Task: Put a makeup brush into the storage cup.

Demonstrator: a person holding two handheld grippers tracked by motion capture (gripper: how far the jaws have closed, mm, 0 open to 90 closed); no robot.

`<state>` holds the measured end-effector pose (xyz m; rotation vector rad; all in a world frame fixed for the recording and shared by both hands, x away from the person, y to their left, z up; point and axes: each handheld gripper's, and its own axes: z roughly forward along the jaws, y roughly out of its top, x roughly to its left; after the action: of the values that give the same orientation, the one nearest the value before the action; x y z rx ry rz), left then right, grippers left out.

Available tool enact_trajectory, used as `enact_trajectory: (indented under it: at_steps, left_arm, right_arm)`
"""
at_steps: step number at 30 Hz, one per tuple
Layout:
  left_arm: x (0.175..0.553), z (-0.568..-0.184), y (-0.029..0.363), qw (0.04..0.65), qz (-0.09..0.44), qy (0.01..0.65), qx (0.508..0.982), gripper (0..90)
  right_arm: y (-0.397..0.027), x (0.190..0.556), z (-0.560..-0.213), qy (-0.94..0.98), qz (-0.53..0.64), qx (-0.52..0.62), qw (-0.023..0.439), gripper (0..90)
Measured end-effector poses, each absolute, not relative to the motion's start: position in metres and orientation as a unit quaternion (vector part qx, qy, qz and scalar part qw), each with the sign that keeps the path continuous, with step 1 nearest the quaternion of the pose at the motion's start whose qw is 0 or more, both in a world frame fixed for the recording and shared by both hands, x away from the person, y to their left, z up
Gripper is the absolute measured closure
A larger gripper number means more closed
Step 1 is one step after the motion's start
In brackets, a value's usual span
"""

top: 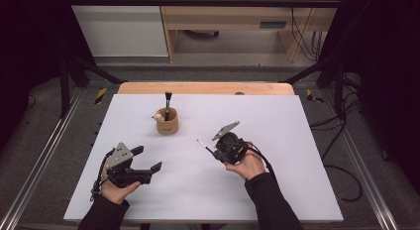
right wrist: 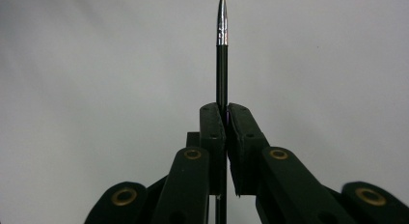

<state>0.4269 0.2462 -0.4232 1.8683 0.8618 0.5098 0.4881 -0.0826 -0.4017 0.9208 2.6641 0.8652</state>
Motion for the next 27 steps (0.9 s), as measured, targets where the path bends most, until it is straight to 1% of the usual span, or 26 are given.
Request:
enact_trajectory:
  at_steps: [27]
  left_arm:
    - [0.422,-0.411,0.223,0.511,0.190,0.347,0.763,11.6]
  right_arm:
    - [-0.125,0.452,-0.410,0.844,0.416,0.315,0.121,85.8]
